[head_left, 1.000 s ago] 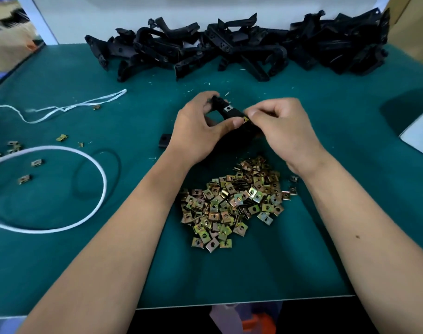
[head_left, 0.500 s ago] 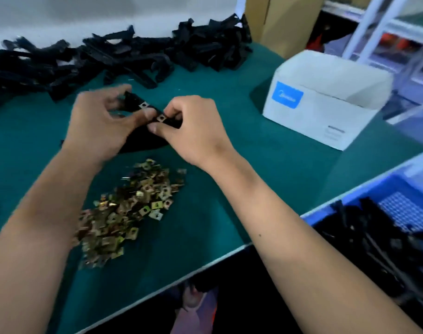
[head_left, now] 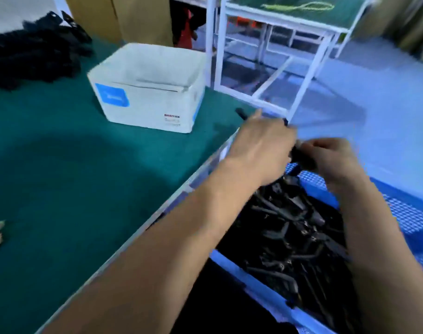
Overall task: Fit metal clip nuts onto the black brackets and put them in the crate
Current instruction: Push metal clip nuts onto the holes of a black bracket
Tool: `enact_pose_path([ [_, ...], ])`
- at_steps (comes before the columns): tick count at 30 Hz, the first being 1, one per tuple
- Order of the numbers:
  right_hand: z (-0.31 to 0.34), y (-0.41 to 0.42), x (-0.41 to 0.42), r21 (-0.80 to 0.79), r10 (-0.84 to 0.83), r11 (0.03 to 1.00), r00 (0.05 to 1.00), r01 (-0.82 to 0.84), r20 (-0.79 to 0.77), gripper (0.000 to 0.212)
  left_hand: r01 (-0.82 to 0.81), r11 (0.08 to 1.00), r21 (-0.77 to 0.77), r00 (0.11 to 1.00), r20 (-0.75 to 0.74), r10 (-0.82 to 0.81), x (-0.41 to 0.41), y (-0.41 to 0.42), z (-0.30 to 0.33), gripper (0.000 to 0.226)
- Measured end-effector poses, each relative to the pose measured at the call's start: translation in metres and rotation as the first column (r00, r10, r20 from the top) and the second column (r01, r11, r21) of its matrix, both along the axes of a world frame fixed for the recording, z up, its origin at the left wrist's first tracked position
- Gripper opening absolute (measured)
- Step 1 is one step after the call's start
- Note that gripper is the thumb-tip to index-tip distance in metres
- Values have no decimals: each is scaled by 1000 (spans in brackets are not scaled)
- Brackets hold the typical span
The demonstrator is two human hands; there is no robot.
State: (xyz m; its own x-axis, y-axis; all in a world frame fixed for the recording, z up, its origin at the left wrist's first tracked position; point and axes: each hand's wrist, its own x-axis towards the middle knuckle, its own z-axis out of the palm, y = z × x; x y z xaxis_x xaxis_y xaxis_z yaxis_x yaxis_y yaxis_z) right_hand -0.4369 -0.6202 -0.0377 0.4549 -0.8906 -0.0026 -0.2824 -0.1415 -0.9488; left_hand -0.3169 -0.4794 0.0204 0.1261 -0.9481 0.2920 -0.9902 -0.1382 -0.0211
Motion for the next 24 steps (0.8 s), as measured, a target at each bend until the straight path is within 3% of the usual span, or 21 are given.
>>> enact_pose_path([
  [2, -46, -18, -35, 124, -95, 985, 974, 122, -205, 35, 107, 968, 225, 993, -73, -92, -17, -23, -43, 56],
  [4, -86, -31, -59, 146, -132, 969, 917, 199, -375, 42, 138, 903, 406, 984, -160, -79, -22, -37, -85, 67],
  [7, -124, -37, -72, 127, -77, 974, 801, 188, -594, 40, 139, 807, 573, 949, -311, 57, -25, -38, -135, 83],
  [9, -133, -38, -78, 141, -99, 961, 776, 236, -623, 39, 141, 781, 609, 927, -357, 111, -29, -33, -152, 89],
  [13, -119, -39, -70, -106, -309, 944, 732, 311, -608, 31, 143, 889, 434, 883, -461, 83, -20, -31, -146, 83],
  [17, -74, -31, -31, -204, -335, 941, 835, 271, -437, 18, 17, 999, 46, 817, -577, 12, -10, -37, -99, 67],
  [21, -12, 1, 16, -408, -282, 897, 931, 170, -232, 16, -86, 943, -321, 764, -629, -145, 16, -24, -40, 60],
  [24, 30, 50, 67, -508, -122, 861, 983, 35, -138, 12, -254, 855, -452, 705, -692, -156, 51, 10, -5, 53],
])
